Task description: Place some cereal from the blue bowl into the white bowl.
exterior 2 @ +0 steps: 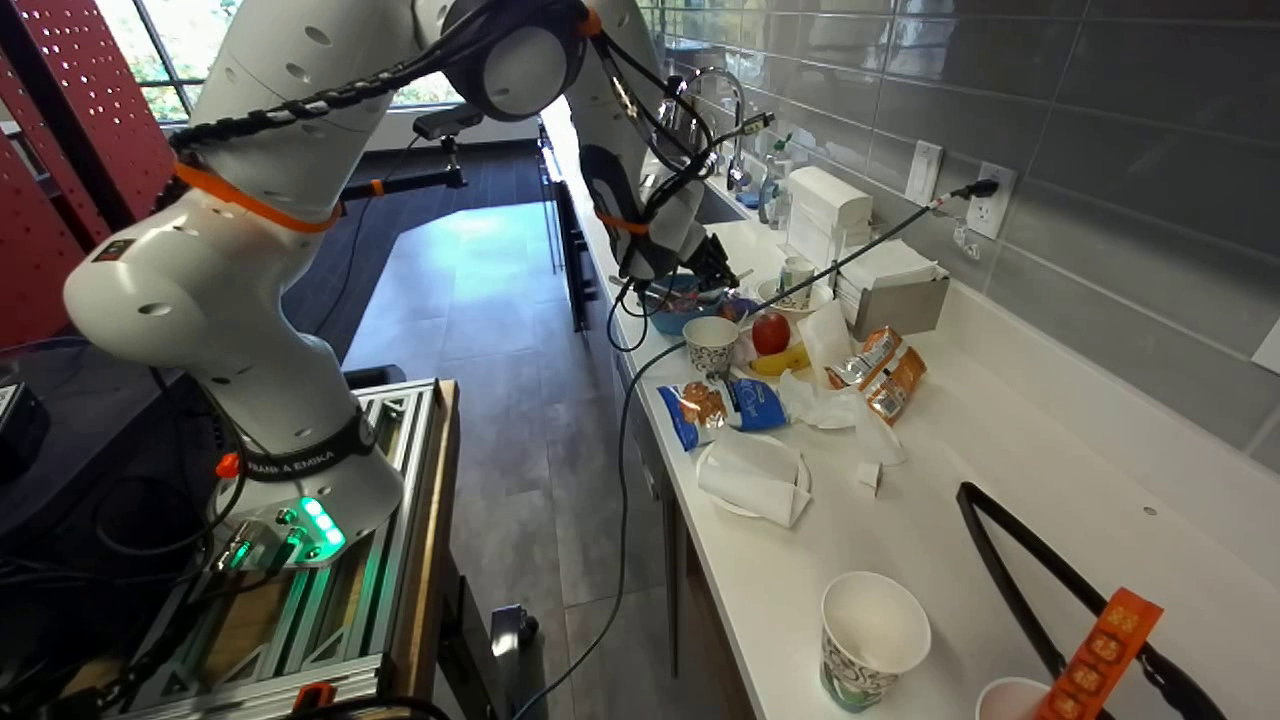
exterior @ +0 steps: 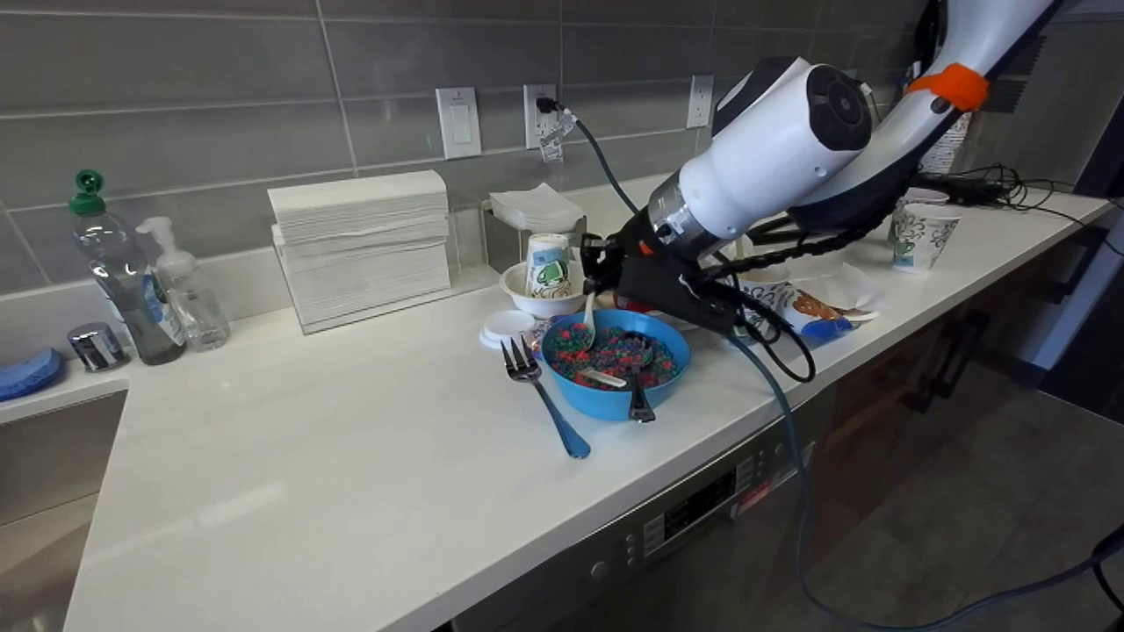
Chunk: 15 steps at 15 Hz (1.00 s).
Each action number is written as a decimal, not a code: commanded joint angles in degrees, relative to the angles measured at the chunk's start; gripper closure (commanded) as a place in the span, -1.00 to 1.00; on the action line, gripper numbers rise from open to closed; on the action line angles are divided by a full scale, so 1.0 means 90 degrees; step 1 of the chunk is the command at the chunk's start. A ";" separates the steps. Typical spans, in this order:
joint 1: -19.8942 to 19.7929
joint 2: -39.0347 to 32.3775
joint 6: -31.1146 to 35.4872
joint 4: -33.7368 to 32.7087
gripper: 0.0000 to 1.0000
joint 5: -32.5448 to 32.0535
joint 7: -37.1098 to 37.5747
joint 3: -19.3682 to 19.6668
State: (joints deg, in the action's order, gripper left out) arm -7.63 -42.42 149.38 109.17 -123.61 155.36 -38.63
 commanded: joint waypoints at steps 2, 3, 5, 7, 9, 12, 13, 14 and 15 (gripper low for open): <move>-0.1100 -0.0665 -0.0474 0.0304 0.97 -0.1335 0.0395 -0.1071; -0.1275 -0.0811 -0.0531 0.0373 0.97 -0.1589 0.0389 -0.1210; -0.1662 -0.1145 -0.0672 0.0512 0.97 -0.2107 0.0292 -0.1526; -0.2005 -0.1431 -0.0800 0.0642 0.97 -0.2530 0.0244 -0.1813; -0.1810 -0.1152 -0.0623 0.0582 0.97 -0.2225 0.0251 -0.1756; -0.1867 -0.1206 -0.0605 0.0577 0.97 -0.2241 0.0267 -0.1854; -0.1837 -0.1160 -0.0571 0.0581 0.97 -0.2256 0.0343 -0.1848; -0.1839 -0.1153 -0.0572 0.0593 0.97 -0.2258 0.0348 -0.1872; -0.1855 -0.1151 -0.0576 0.0608 0.97 -0.2258 0.0348 -0.1906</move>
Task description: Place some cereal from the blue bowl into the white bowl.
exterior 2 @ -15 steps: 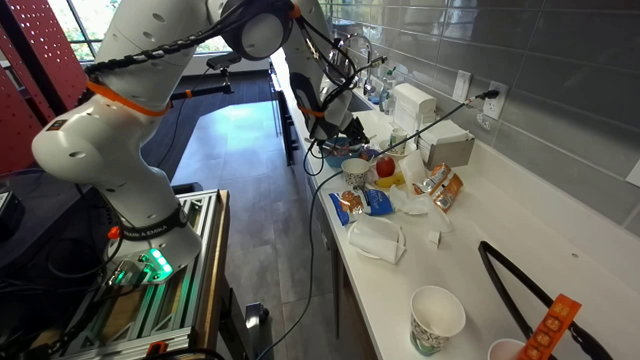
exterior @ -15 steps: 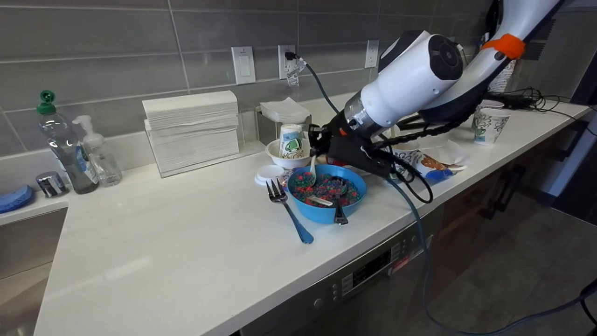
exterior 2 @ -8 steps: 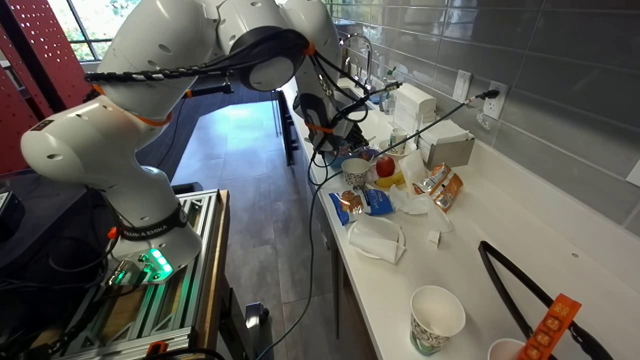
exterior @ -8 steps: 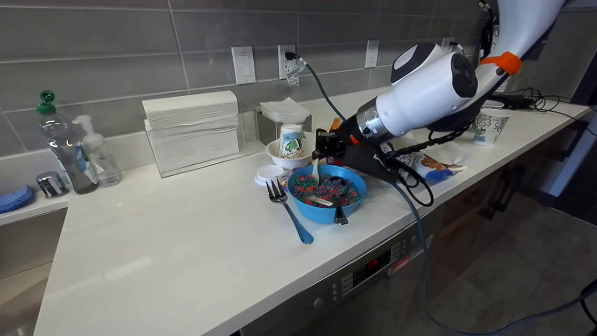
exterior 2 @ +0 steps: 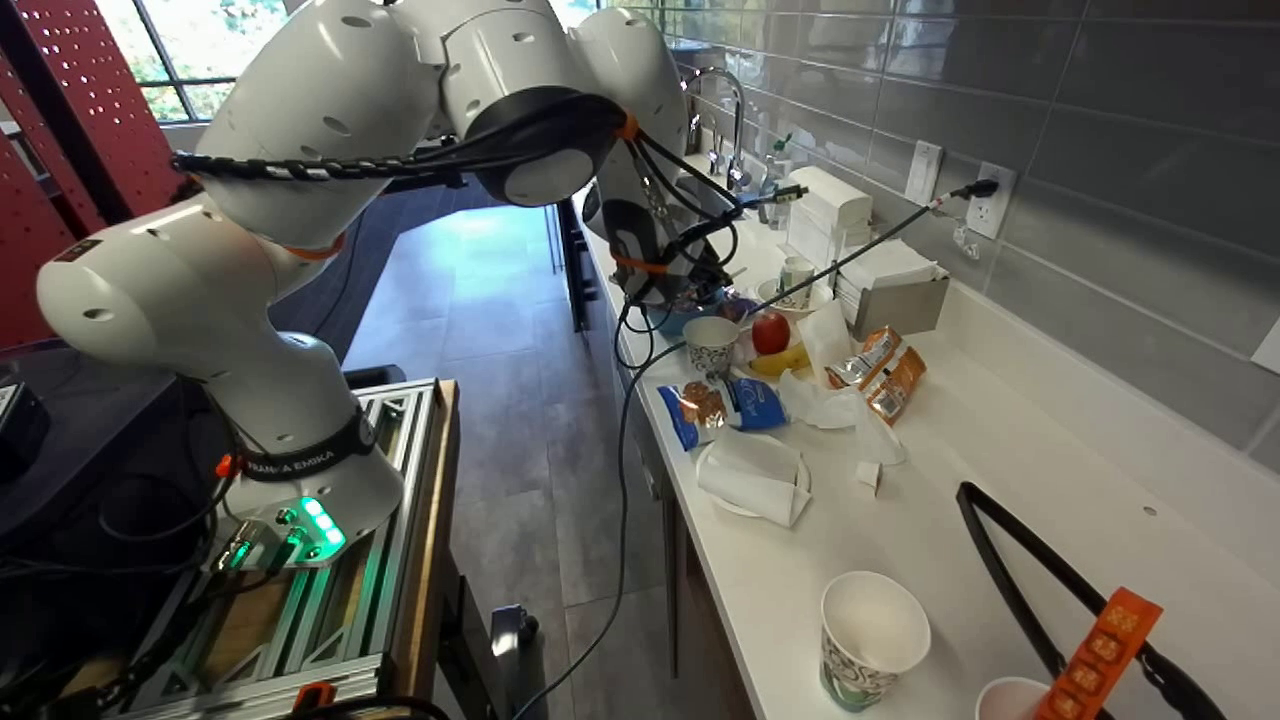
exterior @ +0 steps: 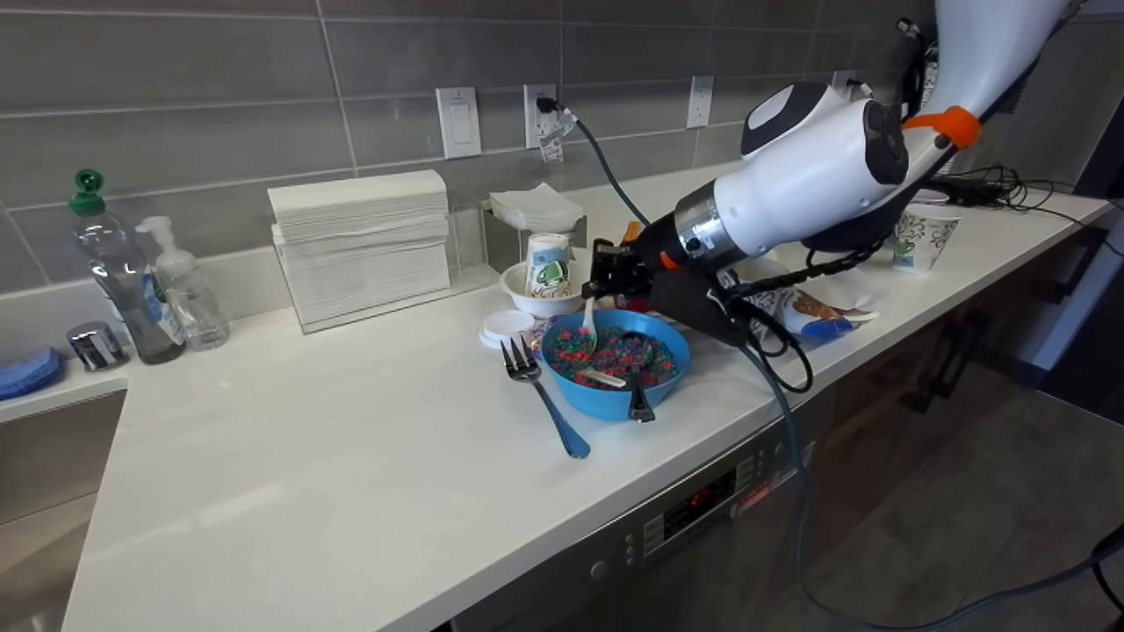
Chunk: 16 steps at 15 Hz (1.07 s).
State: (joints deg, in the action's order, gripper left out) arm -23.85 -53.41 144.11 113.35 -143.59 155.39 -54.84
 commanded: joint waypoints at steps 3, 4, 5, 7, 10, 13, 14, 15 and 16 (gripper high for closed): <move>-0.0102 0.0064 -0.0018 0.0188 0.97 -0.0038 0.0341 -0.0160; -0.0118 0.0061 -0.0035 0.0202 0.97 -0.0038 0.0339 -0.0174; -0.0167 0.0042 -0.0048 0.0215 0.97 -0.0038 0.0335 -0.0235; -0.0268 0.0004 -0.0109 0.0264 0.97 -0.0039 0.0312 -0.0352; -0.0440 0.0004 -0.0192 0.0393 0.97 -0.0039 0.0309 -0.0483; -0.0697 -0.0012 -0.0277 0.0569 0.97 -0.0039 0.0304 -0.0650; -0.0783 -0.0021 -0.0276 0.0612 0.97 -0.0040 0.0303 -0.0714; -0.0863 -0.0019 -0.0297 0.0680 0.97 -0.0040 0.0303 -0.0754; -0.0963 -0.0031 -0.0320 0.0734 0.97 -0.0040 0.0303 -0.0832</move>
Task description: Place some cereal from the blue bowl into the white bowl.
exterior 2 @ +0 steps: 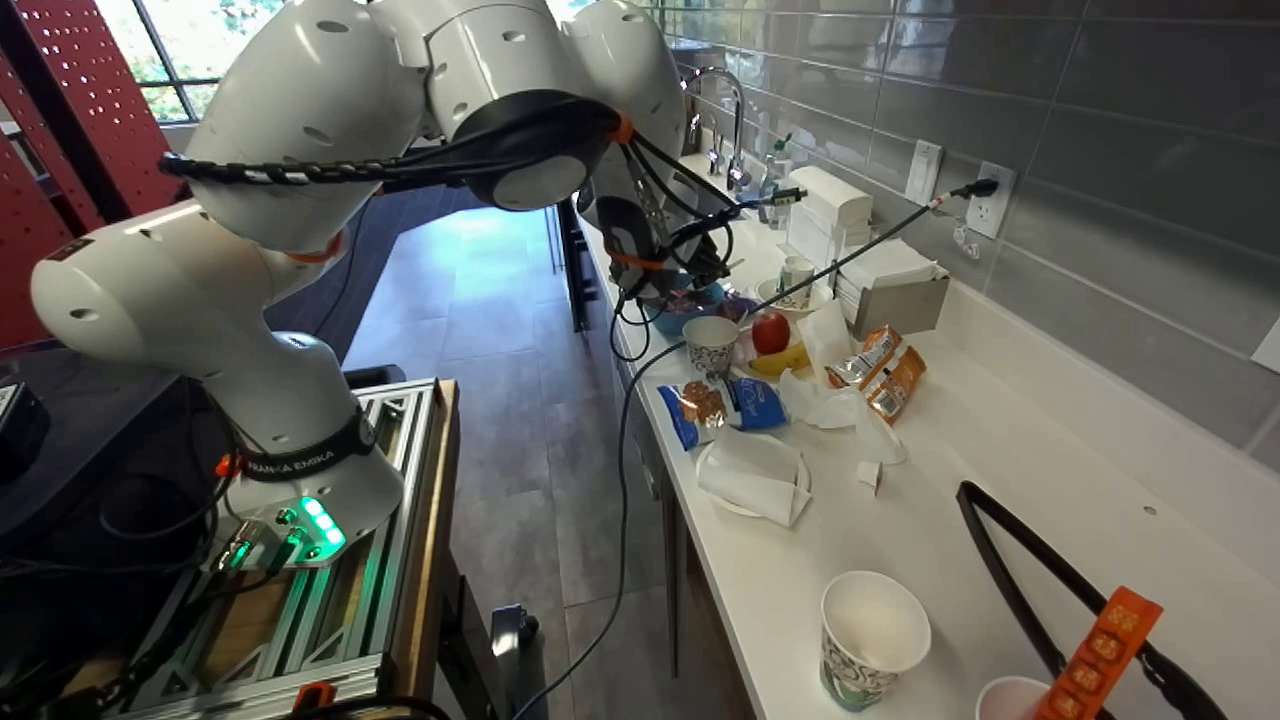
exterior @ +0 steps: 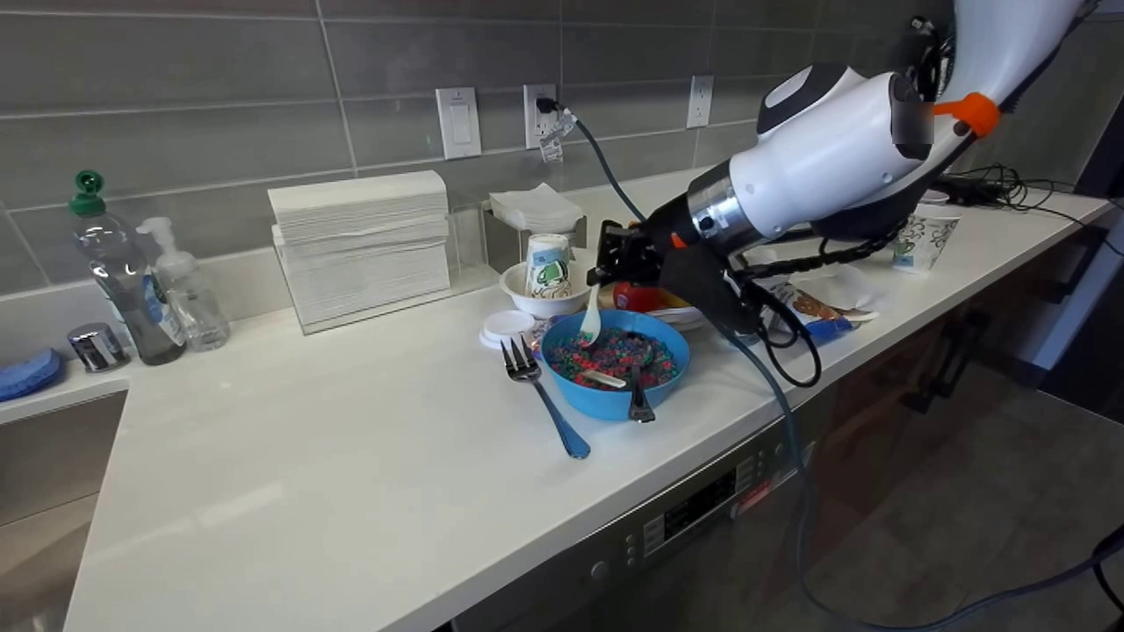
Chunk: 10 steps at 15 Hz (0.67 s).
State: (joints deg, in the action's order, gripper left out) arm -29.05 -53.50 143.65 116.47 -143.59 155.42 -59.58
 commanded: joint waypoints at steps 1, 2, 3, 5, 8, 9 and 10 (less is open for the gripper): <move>-0.0479 -0.0035 -0.0291 0.0433 0.97 -0.0040 0.0298 -0.0387; -0.0569 -0.0061 -0.0323 0.0485 0.97 -0.0040 0.0290 -0.0450; -0.0646 -0.0082 -0.0339 0.0518 0.97 -0.0040 0.0284 -0.0519; -0.0793 -0.0099 -0.0423 0.0616 0.97 -0.0040 0.0280 -0.0649; -0.0976 -0.0118 -0.0568 0.0727 0.97 -0.0041 0.0277 -0.0873; -0.1042 -0.0125 -0.0597 0.0769 0.97 -0.0041 0.0276 -0.0961; -0.1106 -0.0124 -0.0630 0.0832 0.97 -0.0041 0.0276 -0.1007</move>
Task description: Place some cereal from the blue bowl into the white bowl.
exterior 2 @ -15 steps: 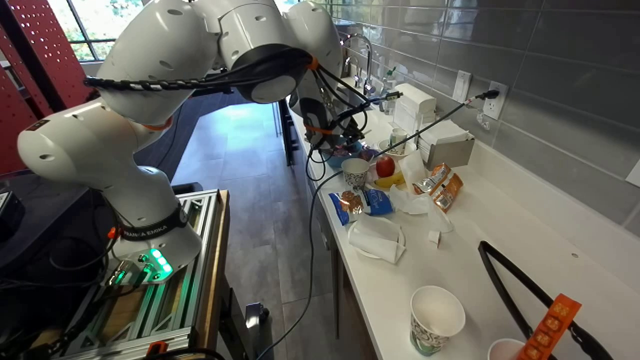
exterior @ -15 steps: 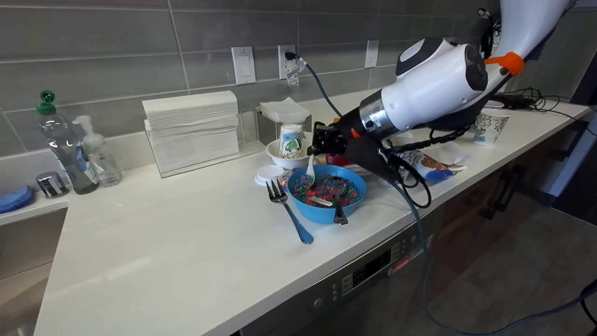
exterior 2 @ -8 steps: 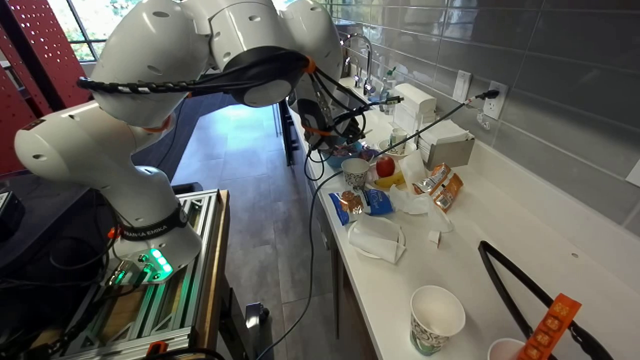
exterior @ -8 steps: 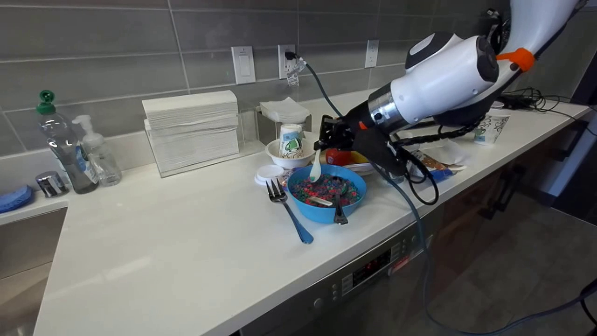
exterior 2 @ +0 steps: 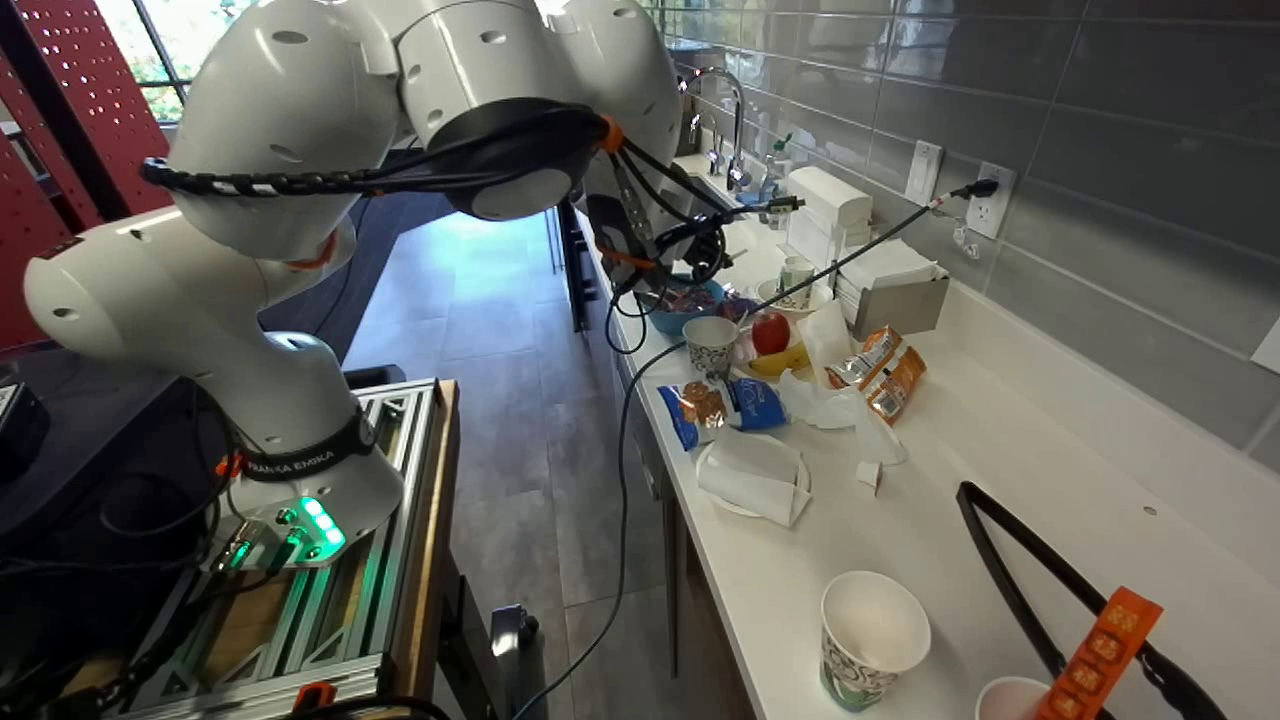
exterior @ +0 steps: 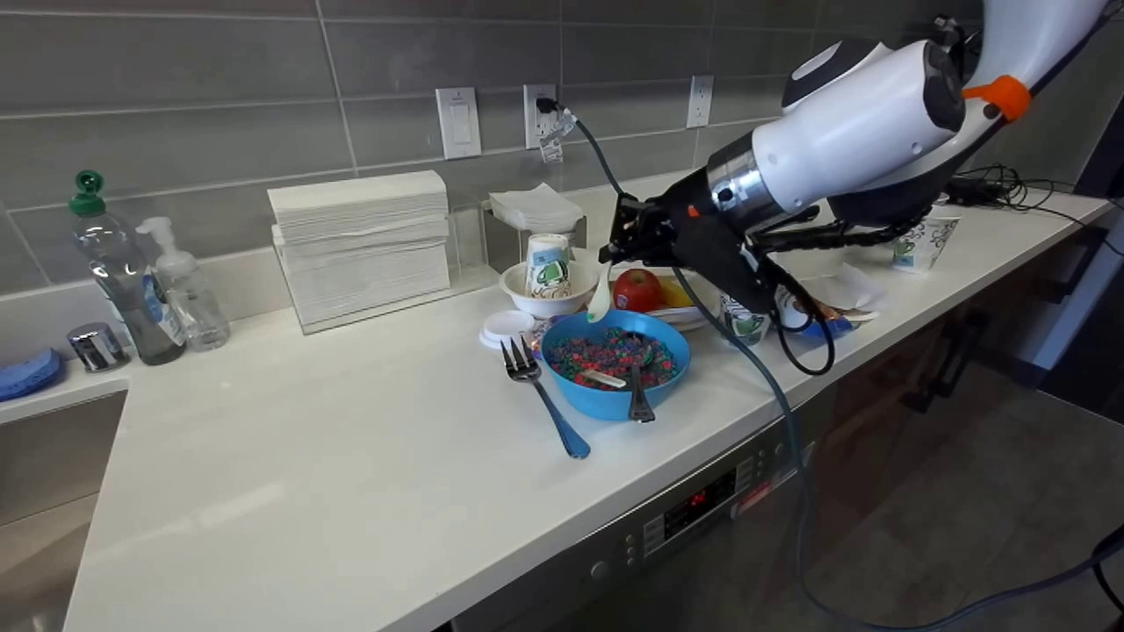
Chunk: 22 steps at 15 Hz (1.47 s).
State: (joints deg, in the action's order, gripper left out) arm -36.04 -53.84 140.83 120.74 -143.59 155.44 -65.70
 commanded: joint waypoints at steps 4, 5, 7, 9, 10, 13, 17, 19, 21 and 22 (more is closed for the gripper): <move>-0.0571 -0.0144 -0.0463 0.0518 0.97 -0.0041 0.0274 -0.0650; -0.0629 -0.0161 -0.0480 0.0545 0.97 -0.0041 0.0274 -0.0731; -0.0743 -0.0172 -0.0496 0.0586 0.97 -0.0019 0.0273 -0.0895; -0.0897 -0.0249 -0.0609 0.0651 0.97 -0.0020 0.0274 -0.1073; -0.0972 -0.0279 -0.0732 0.0694 0.97 -0.0020 0.0273 -0.1157; -0.1296 -0.0553 -0.1292 0.0875 0.97 -0.0044 0.0223 -0.1517; -0.1635 -0.0861 -0.2009 0.1056 0.97 -0.0047 0.0200 -0.1928; -0.1754 -0.0968 -0.2259 0.1095 0.97 -0.0047 0.0202 -0.2063; -0.1830 -0.1059 -0.2423 0.1088 0.97 -0.0047 0.0204 -0.2141; -0.1853 -0.1115 -0.2498 0.1071 0.97 -0.0048 0.0206 -0.2159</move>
State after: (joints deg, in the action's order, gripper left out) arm -50.15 -61.33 122.07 127.78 -143.58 155.48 -82.70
